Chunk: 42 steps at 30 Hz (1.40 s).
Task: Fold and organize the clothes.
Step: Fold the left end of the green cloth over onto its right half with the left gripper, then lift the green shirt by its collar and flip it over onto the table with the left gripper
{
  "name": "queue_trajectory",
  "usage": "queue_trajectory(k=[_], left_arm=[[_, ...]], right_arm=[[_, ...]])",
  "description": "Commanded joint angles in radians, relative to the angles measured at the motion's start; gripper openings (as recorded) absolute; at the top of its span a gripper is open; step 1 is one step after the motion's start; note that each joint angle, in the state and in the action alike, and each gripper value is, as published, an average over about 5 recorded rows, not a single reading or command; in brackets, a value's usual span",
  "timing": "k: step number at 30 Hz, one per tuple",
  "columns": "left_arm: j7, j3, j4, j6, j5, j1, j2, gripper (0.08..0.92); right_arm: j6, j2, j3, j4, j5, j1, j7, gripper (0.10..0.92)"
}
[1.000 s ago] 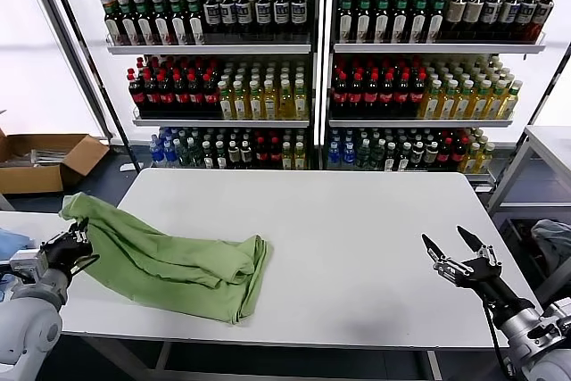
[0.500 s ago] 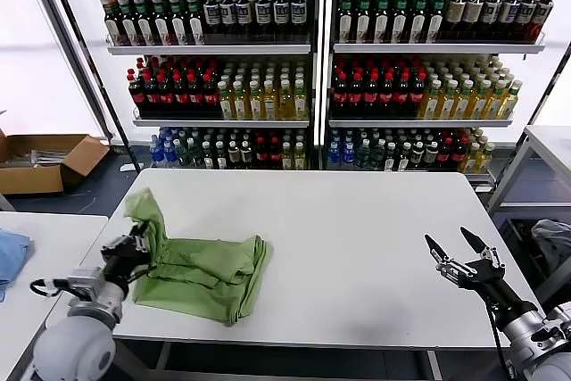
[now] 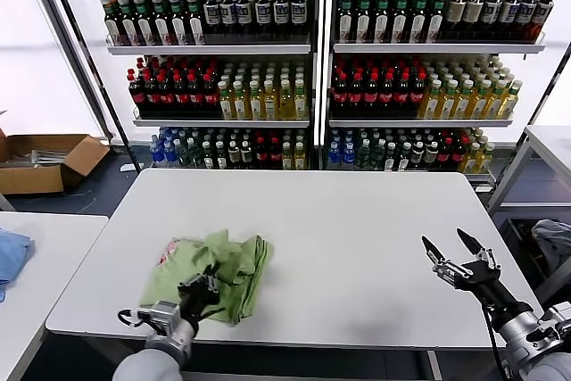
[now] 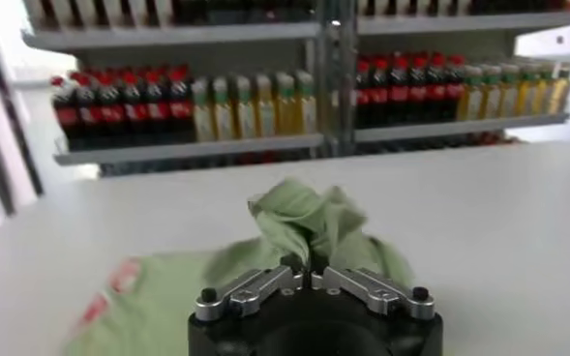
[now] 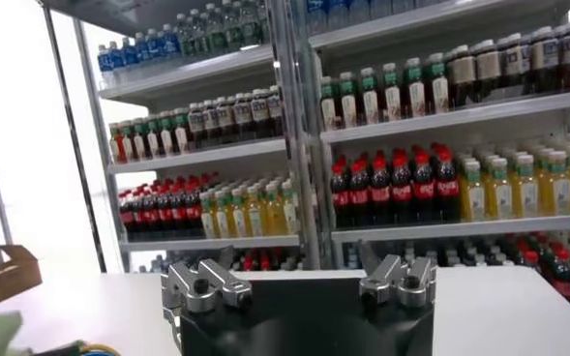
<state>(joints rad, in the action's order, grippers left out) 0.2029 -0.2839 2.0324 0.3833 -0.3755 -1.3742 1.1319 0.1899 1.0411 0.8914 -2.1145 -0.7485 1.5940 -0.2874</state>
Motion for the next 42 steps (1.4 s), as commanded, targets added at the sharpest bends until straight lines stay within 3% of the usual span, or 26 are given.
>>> queue_trajectory(k=[1, 8, 16, 19, 23, 26, 30, 33, 42], left_arm=[[0.009, 0.146, -0.087, 0.025, 0.024, 0.044, 0.095, 0.122], [0.036, 0.155, -0.059, 0.027, -0.042, 0.1, 0.111, 0.315], [0.093, 0.136, 0.101, 0.038, -0.277, 0.077, 0.106, 0.54], [0.112, 0.047, 0.13, 0.039, -0.357, 0.064, 0.086, 0.627], [0.169, -0.183, 0.173, 0.095, -0.598, 0.055, 0.029, 0.745], [0.168, -0.353, 0.121, 0.132, -0.683, 0.044, -0.035, 0.804], [0.135, -0.482, -0.013, 0.157, -0.681, 0.008, -0.107, 0.821], [0.106, -0.505, -0.076, 0.175, -0.657, -0.018, -0.123, 0.823], [0.042, -0.369, -0.185, 0.172, -0.458, 0.017, -0.05, 0.823]], right_arm=[[-0.002, -0.003, -0.005, 0.007, 0.002, 0.002, -0.004, 0.823], [-0.004, -0.003, -0.007, 0.012, 0.006, 0.006, -0.004, 0.823], [0.0, 0.005, -0.028, 0.013, 0.017, -0.008, -0.001, 0.823], [0.001, 0.008, -0.034, 0.013, 0.019, -0.009, -0.001, 0.823], [0.0, 0.011, -0.036, 0.014, 0.019, -0.005, -0.002, 0.823], [-0.002, 0.015, -0.048, 0.016, 0.021, -0.004, -0.003, 0.823], [-0.002, 0.025, -0.073, 0.016, 0.034, -0.01, -0.002, 0.823], [-0.002, 0.032, -0.09, 0.015, 0.044, -0.013, -0.002, 0.823], [-0.001, 0.029, -0.088, 0.013, 0.053, -0.01, 0.002, 0.823]])
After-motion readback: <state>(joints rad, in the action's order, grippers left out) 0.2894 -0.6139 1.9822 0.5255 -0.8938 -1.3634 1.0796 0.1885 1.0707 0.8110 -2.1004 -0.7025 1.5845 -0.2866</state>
